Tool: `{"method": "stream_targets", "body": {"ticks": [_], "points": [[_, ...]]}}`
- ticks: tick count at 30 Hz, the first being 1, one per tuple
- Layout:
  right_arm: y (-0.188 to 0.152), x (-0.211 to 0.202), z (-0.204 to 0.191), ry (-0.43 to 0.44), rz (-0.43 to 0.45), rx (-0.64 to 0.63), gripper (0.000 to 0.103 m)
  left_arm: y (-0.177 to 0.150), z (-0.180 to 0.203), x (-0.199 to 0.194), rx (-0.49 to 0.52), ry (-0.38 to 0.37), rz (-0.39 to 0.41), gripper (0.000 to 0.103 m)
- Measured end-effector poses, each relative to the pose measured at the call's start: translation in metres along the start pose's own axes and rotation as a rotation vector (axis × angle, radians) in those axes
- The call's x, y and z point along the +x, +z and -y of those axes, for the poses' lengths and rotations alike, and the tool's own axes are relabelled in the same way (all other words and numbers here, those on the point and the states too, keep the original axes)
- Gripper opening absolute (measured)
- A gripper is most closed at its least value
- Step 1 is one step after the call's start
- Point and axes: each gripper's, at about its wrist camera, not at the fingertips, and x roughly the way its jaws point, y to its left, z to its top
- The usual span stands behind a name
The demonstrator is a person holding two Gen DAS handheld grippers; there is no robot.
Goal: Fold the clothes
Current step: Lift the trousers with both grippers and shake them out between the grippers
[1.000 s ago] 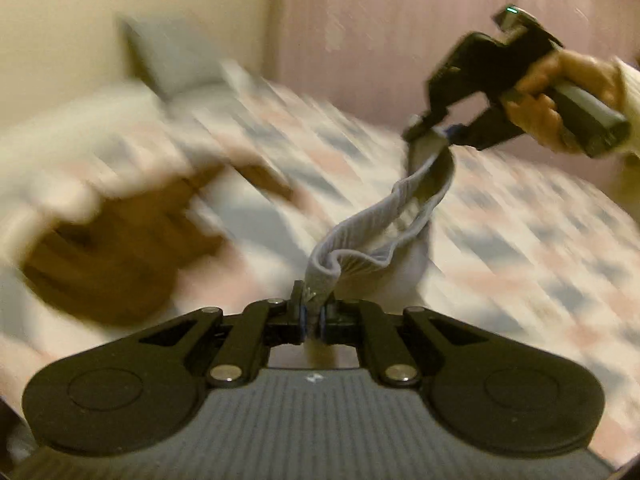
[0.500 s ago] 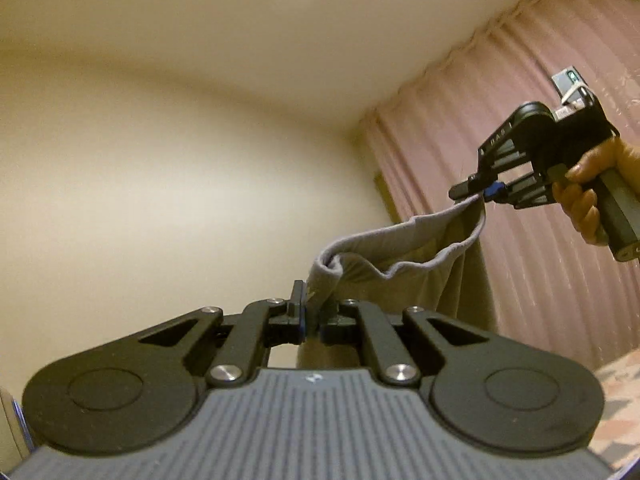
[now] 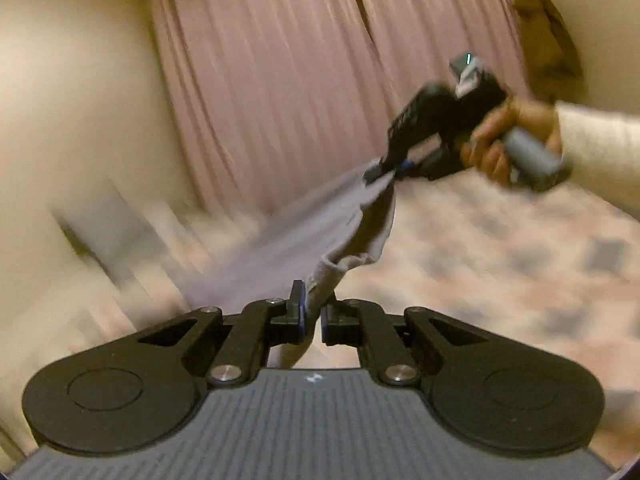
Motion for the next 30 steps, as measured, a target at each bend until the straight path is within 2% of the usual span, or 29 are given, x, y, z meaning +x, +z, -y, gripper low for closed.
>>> {"method": "stream_targets", "body": {"ticks": [3, 4, 7, 8, 9, 10, 11, 12, 13, 14, 16, 18, 20, 22, 24, 25, 26, 29, 30], "points": [[-0.057, -0.008, 0.126, -0.255, -0.096, 0.144, 0.009, -0.071, 0.077, 0.033, -0.080, -0.182, -0.214, 0.005], [-0.075, -0.010, 0.158, -0.319, -0.120, 0.173, 0.009, -0.094, 0.100, 0.041, -0.076, -0.230, -0.266, 0.006], [-0.124, -0.014, 0.228, -0.491, -0.179, 0.215, 0.014, -0.161, 0.165, 0.048, 0.079, -0.306, -0.447, 0.007], [-0.136, -0.015, 0.245, -0.518, -0.179, 0.229, 0.022, -0.177, 0.179, 0.045, 0.139, -0.324, -0.477, 0.008], [-0.144, -0.018, 0.253, -0.519, -0.159, 0.248, 0.025, -0.193, 0.193, 0.042, 0.198, -0.342, -0.506, 0.011], [-0.149, -0.022, 0.257, -0.500, -0.133, 0.266, 0.029, -0.203, 0.202, 0.032, 0.266, -0.352, -0.499, 0.013], [-0.152, -0.027, 0.258, -0.472, -0.104, 0.285, 0.043, -0.214, 0.211, 0.022, 0.334, -0.362, -0.493, 0.017], [-0.154, -0.031, 0.258, -0.459, -0.085, 0.292, 0.048, -0.222, 0.219, 0.017, 0.379, -0.367, -0.467, 0.021], [-0.154, -0.034, 0.256, -0.454, -0.070, 0.287, 0.050, -0.231, 0.228, 0.012, 0.423, -0.371, -0.442, 0.033], [-0.153, -0.035, 0.255, -0.454, -0.059, 0.284, 0.051, -0.236, 0.228, 0.002, 0.463, -0.365, -0.411, 0.036], [-0.157, -0.037, 0.260, -0.446, -0.054, 0.310, 0.055, -0.251, 0.231, -0.007, 0.531, -0.336, -0.375, 0.036], [-0.157, -0.033, 0.269, -0.431, -0.039, 0.332, 0.055, -0.255, 0.235, 0.019, 0.600, -0.329, -0.341, 0.037], [-0.153, -0.023, 0.279, -0.410, -0.020, 0.345, 0.058, -0.259, 0.242, 0.036, 0.668, -0.321, -0.301, 0.045], [-0.150, -0.013, 0.283, -0.405, -0.016, 0.352, 0.061, -0.266, 0.252, 0.057, 0.724, -0.318, -0.267, 0.045], [-0.150, -0.003, 0.284, -0.412, -0.030, 0.341, 0.062, -0.270, 0.262, 0.077, 0.733, -0.346, -0.270, 0.041], [-0.150, 0.001, 0.281, -0.404, -0.039, 0.316, 0.045, -0.272, 0.267, 0.086, 0.737, -0.360, -0.272, 0.023], [-0.149, 0.004, 0.276, -0.390, -0.058, 0.272, 0.014, -0.272, 0.268, 0.089, 0.728, -0.386, -0.291, 0.006], [-0.145, -0.008, 0.260, -0.392, -0.063, 0.171, 0.010, -0.264, 0.268, 0.090, 0.706, -0.408, -0.304, 0.005], [-0.144, -0.016, 0.258, -0.384, -0.054, 0.174, 0.010, -0.258, 0.270, 0.087, 0.694, -0.419, -0.300, 0.005]]}}
